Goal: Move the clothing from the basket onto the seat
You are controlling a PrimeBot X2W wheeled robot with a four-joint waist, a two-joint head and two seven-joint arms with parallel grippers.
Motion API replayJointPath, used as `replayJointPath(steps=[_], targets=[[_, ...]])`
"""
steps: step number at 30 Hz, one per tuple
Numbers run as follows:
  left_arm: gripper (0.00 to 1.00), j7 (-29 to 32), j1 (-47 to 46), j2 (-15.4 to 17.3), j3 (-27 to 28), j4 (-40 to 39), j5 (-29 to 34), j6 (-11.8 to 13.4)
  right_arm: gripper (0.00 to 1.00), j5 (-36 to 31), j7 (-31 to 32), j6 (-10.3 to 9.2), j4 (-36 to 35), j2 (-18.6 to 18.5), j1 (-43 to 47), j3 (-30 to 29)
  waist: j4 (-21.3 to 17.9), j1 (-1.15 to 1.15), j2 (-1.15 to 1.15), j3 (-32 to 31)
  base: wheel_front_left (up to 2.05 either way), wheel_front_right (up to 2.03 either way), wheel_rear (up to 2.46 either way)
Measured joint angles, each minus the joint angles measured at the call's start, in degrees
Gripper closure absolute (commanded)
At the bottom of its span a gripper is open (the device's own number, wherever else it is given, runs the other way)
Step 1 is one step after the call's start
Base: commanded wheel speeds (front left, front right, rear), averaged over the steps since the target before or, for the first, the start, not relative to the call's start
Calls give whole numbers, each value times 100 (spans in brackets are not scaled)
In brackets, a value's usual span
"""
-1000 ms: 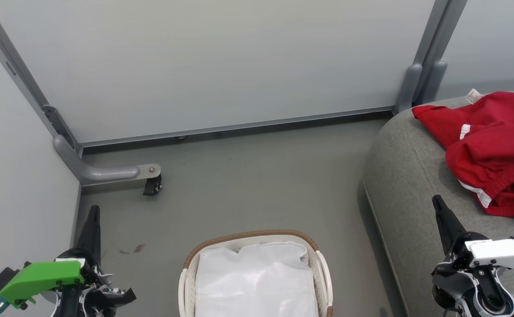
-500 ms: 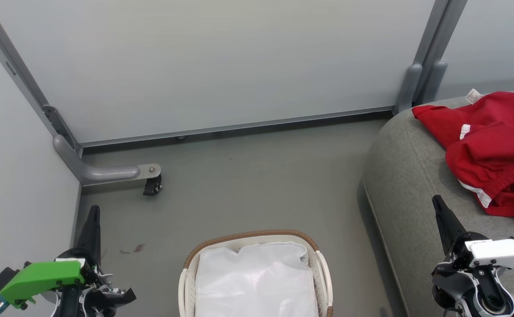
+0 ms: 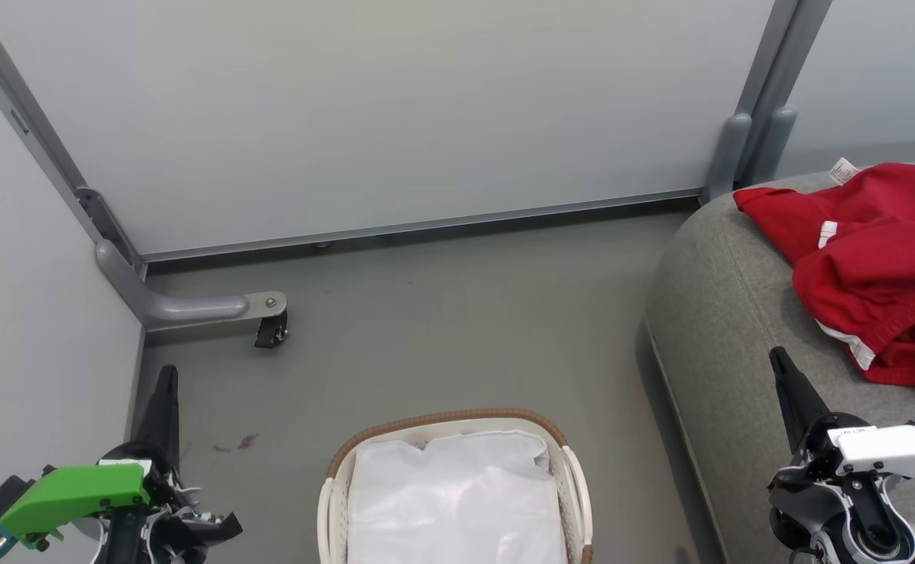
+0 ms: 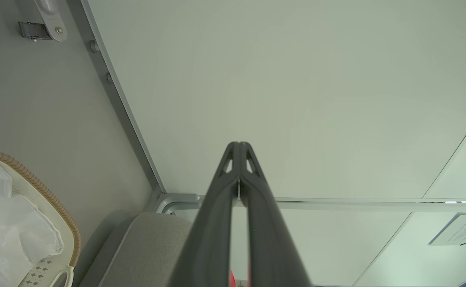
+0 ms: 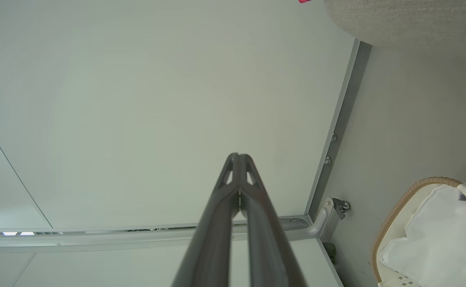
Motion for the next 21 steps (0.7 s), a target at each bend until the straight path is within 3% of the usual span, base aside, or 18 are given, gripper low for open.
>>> replayJointPath(steps=[21], targets=[[100, -1, 0, 1, 0, 0, 0, 0, 100, 0, 0, 0, 0, 0, 1, 0, 0, 0, 0, 0, 0, 0, 0]])
